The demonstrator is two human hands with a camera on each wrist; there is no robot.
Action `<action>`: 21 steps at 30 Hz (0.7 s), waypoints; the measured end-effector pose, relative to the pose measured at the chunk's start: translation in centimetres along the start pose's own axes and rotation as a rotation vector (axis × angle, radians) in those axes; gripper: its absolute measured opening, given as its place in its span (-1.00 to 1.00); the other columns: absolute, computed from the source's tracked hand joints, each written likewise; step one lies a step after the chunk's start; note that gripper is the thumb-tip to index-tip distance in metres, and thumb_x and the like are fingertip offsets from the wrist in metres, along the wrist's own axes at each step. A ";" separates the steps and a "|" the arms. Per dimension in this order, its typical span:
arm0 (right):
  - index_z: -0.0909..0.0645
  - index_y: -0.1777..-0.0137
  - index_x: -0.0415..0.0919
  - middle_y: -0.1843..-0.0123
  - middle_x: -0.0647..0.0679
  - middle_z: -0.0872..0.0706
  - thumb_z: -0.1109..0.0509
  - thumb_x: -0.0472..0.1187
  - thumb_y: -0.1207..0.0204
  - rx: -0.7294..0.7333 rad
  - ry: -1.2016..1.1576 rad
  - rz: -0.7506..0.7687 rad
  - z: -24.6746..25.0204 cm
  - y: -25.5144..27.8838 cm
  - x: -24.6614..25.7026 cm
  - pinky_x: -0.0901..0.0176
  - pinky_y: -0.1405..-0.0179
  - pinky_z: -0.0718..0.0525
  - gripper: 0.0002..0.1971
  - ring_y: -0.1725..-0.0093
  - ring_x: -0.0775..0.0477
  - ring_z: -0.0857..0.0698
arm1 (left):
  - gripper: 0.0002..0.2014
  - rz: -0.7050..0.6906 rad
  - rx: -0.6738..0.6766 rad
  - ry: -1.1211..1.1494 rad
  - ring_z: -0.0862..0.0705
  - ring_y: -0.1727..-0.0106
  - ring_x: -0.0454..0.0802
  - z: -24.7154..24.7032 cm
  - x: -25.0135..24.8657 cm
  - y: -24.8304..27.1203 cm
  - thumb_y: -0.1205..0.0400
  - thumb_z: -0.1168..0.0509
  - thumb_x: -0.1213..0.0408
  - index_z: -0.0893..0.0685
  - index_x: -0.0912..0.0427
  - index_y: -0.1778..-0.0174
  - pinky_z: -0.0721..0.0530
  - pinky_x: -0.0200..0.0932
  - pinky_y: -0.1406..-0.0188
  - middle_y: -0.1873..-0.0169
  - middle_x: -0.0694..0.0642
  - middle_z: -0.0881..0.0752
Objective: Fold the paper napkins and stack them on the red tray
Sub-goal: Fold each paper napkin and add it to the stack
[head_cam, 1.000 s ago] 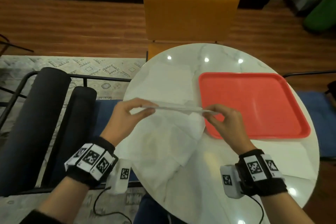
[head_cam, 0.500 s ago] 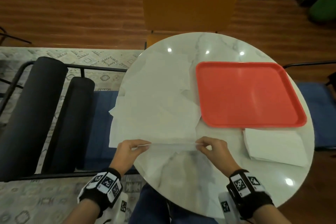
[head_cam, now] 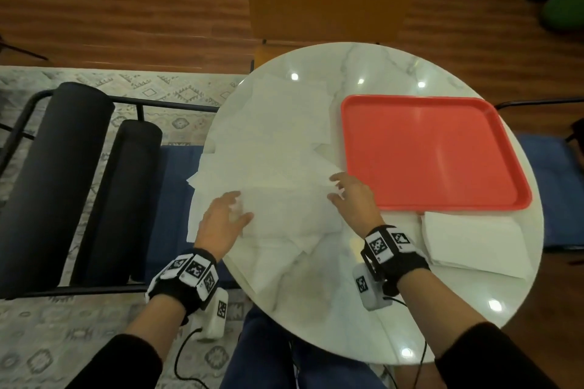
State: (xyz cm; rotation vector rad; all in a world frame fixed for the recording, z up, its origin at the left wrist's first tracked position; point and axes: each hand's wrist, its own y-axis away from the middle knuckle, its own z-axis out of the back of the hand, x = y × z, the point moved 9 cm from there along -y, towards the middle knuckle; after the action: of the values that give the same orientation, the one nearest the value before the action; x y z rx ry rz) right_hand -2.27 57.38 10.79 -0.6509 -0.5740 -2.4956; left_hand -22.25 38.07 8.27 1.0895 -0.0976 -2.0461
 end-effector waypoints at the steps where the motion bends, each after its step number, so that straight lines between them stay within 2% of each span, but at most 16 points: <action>1: -0.48 -0.39 -0.10 -0.25 -0.10 -0.63 -0.32 -0.21 -0.59 -0.033 0.064 0.014 0.1 0.5 0.2 -0.10 -0.29 -0.45 -0.64 -0.26 -0.17 -0.58 | -0.45 -0.028 -0.064 -0.087 -0.50 -0.37 0.08 0.5 -0.1 0.6 -0.59 -0.36 0.06 -0.40 0.07 -0.49 -0.49 0.10 -0.35 -0.39 0.12 -0.46; 3: -0.43 -0.46 -0.12 -0.36 -0.11 -0.56 -0.28 -0.24 -0.60 -0.113 0.140 0.068 0.1 2.2 1.4 -0.07 -0.28 -0.38 -0.58 -0.34 -0.19 -0.51 | -0.39 -0.142 -0.151 -0.218 -0.42 -0.45 0.11 0.5 -0.9 2.2 -0.62 -0.30 0.04 -0.29 0.11 -0.57 -0.37 0.17 -0.47 -0.49 0.14 -0.35; 5: -0.43 -0.48 -0.22 -0.43 -0.17 -0.55 -0.27 -0.28 -0.60 -0.130 0.142 0.194 -1.4 4.1 3.3 -0.15 -0.38 -0.42 -0.56 -0.41 -0.23 -0.51 | -0.44 -0.260 -0.086 -0.333 -0.37 -0.52 0.12 -1.7 -1.6 3.8 -0.67 -0.19 0.01 -0.32 0.14 -0.57 -0.32 0.12 -0.49 -0.55 0.16 -0.34; 6: -0.39 -0.52 -0.26 -0.50 -0.21 -0.50 -0.24 -0.27 -0.61 -0.083 0.165 0.266 -3.1 4.9 4.3 -0.24 -0.45 -0.40 -0.54 -0.49 -0.23 -0.46 | -0.43 -0.310 -0.027 -0.403 -0.33 -0.57 0.10 -3.3 -1.7 4.4 -0.67 -0.09 -0.05 -0.32 0.14 -0.57 -0.29 0.12 -0.50 -0.58 0.15 -0.32; 7: -0.27 -0.59 -0.26 -0.61 -0.21 -0.34 -0.16 -0.23 -0.66 0.018 0.206 0.320 -5.3 5.7 5.1 -0.30 -0.56 -0.26 -0.50 -0.61 -0.20 -0.30 | -0.38 -0.348 0.024 -0.475 -0.29 -0.60 0.08 -4.8 -1.5 4.9 -0.65 0.02 -0.11 -0.30 0.15 -0.59 -0.26 0.14 -0.51 -0.60 0.14 -0.29; 8: -0.09 -0.65 -0.22 -0.69 -0.13 -0.08 -0.04 -0.16 -0.71 0.147 0.255 0.352 -7.8 6.5 5.6 -0.26 -0.64 -0.01 -0.47 -0.68 -0.11 -0.03 | -0.33 -0.363 0.064 -0.542 -0.25 -0.63 0.06 -6.1 -1.1 5.1 -0.63 0.11 -0.15 -0.25 0.16 -0.61 -0.25 0.19 -0.51 -0.62 0.13 -0.25; 9: 0.08 -0.68 -0.16 -0.69 -0.03 0.16 0.08 -0.09 -0.73 0.262 0.302 0.376 -10.0 7.2 5.8 -0.16 -0.63 0.23 -0.45 -0.67 0.00 0.21 | -0.29 -0.357 0.093 -0.596 -0.20 -0.64 0.05 -7.1 -0.6 5.2 -0.62 0.18 -0.17 -0.20 0.17 -0.63 -0.23 0.26 -0.51 -0.64 0.12 -0.19; 10: 0.21 -0.68 -0.10 -0.65 0.05 0.31 0.15 -0.03 -0.74 0.335 0.328 0.400 -11.7 7.7 5.9 -0.11 -0.59 0.35 -0.44 -0.62 0.06 0.35 | -0.28 -0.332 0.128 -0.642 -0.17 -0.65 0.05 -7.8 0.1 5.1 -0.64 0.22 -0.18 -0.15 0.18 -0.64 -0.24 0.33 -0.48 -0.65 0.12 -0.14; 11: 0.27 -0.67 -0.07 -0.62 0.10 0.38 0.18 0.00 -0.74 0.367 0.338 0.421 -12.8 8.0 6.0 -0.10 -0.58 0.40 -0.44 -0.60 0.08 0.40 | -0.29 -0.307 0.158 -0.679 -0.18 -0.65 0.06 -8.3 0.7 5.0 -0.66 0.25 -0.19 -0.15 0.20 -0.63 -0.29 0.39 -0.44 -0.64 0.14 -0.15; 13: 0.30 -0.66 -0.05 -0.61 0.13 0.41 0.23 0.06 -0.71 0.376 0.373 0.441 -13.8 8.2 5.3 -0.14 -0.58 0.43 -0.42 -0.60 0.08 0.42 | -0.27 -0.264 0.189 -0.719 -0.19 -0.62 0.05 -8.8 2.0 4.8 -0.69 0.29 -0.21 -0.22 0.24 -0.61 -0.36 0.43 -0.35 -0.62 0.18 -0.24; 15: 0.30 -0.66 -0.02 -0.61 0.15 0.41 0.25 0.09 -0.68 0.371 0.394 0.426 -13.5 7.9 3.9 -0.16 -0.56 0.45 -0.41 -0.59 0.09 0.42 | -0.23 -0.242 0.209 -0.724 -0.15 -0.59 0.01 -9.0 2.8 4.6 -0.67 0.28 -0.27 -0.22 0.24 -0.61 -0.35 0.42 -0.35 -0.61 0.17 -0.26; 19: 0.35 -0.64 0.04 -0.60 0.19 0.43 0.26 0.13 -0.66 0.352 0.429 0.338 -11.1 7.4 0.0 -0.16 -0.55 0.43 -0.40 -0.57 0.17 0.41 | -0.22 -0.275 0.192 -0.695 -0.08 -0.60 -0.01 -8.8 2.8 4.3 -0.65 0.29 -0.31 -0.08 0.20 -0.64 -0.31 0.42 -0.36 -0.63 0.16 -0.17; 21: 0.41 -0.60 0.07 -0.59 0.21 0.44 0.29 0.17 -0.64 0.339 0.428 0.279 -9.8 7.3 -2.3 -0.15 -0.55 0.40 -0.40 -0.57 0.19 0.41 | -0.22 -0.288 0.190 -0.669 0.02 -0.62 -0.05 -8.9 2.8 4.2 -0.64 0.32 -0.33 0.04 0.13 -0.66 -0.22 0.42 -0.41 -0.66 0.13 -0.06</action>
State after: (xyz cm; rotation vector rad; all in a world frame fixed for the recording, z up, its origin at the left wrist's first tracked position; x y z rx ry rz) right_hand 0.22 47.53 3.65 -0.0555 -0.6654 -2.1158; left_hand -14.06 35.80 2.56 0.4979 -0.5046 -2.6345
